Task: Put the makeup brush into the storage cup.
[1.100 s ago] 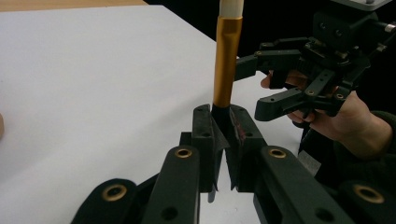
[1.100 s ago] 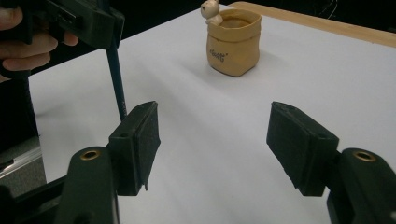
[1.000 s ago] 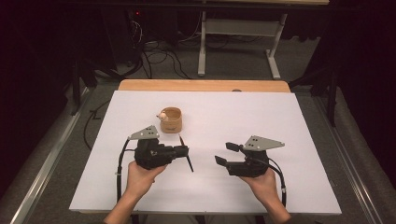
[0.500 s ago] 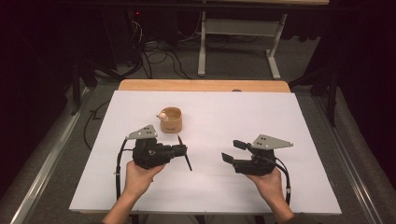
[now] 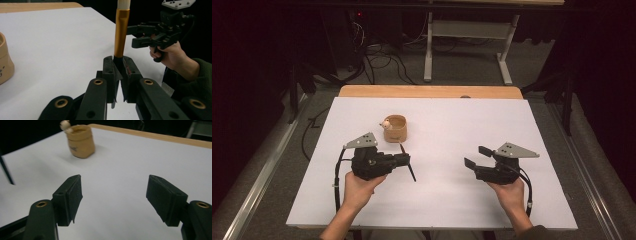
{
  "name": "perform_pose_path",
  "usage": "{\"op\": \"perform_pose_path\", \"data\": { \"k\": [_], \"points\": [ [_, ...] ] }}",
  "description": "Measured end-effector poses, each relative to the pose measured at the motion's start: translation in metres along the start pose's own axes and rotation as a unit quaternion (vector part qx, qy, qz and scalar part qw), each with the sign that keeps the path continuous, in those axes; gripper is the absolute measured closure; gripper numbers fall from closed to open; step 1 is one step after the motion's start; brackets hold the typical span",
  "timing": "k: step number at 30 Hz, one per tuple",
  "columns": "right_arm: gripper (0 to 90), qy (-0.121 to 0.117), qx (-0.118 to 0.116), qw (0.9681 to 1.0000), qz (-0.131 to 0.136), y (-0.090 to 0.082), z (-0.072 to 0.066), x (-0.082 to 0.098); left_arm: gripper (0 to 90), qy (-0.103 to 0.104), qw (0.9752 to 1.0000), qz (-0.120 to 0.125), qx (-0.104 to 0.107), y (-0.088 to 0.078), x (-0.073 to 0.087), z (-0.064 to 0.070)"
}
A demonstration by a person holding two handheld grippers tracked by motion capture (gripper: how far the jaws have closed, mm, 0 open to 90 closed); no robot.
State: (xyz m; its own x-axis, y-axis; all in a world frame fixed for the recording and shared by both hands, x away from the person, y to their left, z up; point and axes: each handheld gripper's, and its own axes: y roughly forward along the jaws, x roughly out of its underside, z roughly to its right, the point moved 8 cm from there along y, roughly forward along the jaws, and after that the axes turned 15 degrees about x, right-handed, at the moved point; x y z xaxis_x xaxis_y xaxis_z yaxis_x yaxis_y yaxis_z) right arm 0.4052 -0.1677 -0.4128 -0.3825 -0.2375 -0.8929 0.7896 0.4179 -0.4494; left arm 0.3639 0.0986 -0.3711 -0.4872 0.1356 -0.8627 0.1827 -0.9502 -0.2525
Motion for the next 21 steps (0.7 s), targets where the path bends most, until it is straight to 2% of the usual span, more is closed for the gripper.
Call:
{"op": "perform_pose_path", "data": {
  "k": [2, 6, 11, 16, 21],
  "points": [
    [31.2, 0.004, 0.013, 0.9999, -0.008, 0.003, 0.008, 0.005, 82.5, 0.001, 1.0, -0.001, -0.001, 0.0, 0.0, 0.0],
    [31.5, 0.016, 0.02, 0.9996, -0.011, 0.005, 0.014, 0.008, 82.5, 0.0, 1.0, -0.001, -0.002, -0.001, 0.0, 0.0],
    [32.5, 0.002, 0.027, 0.9994, -0.021, 0.01, 0.018, 0.014, 82.5, 0.0, 1.0, 0.001, -0.003, -0.002, 0.0, -0.001],
    [32.7, 0.012, 0.029, 0.9992, -0.024, 0.011, 0.024, 0.017, 82.5, -0.002, 1.0, 0.005, -0.005, -0.005, -0.001, -0.002],
    [32.8, 0.004, 0.03, 0.9993, -0.024, 0.012, 0.024, 0.018, 82.5, -0.003, 1.0, 0.007, -0.007, -0.007, -0.002, -0.003]
  ]
}}
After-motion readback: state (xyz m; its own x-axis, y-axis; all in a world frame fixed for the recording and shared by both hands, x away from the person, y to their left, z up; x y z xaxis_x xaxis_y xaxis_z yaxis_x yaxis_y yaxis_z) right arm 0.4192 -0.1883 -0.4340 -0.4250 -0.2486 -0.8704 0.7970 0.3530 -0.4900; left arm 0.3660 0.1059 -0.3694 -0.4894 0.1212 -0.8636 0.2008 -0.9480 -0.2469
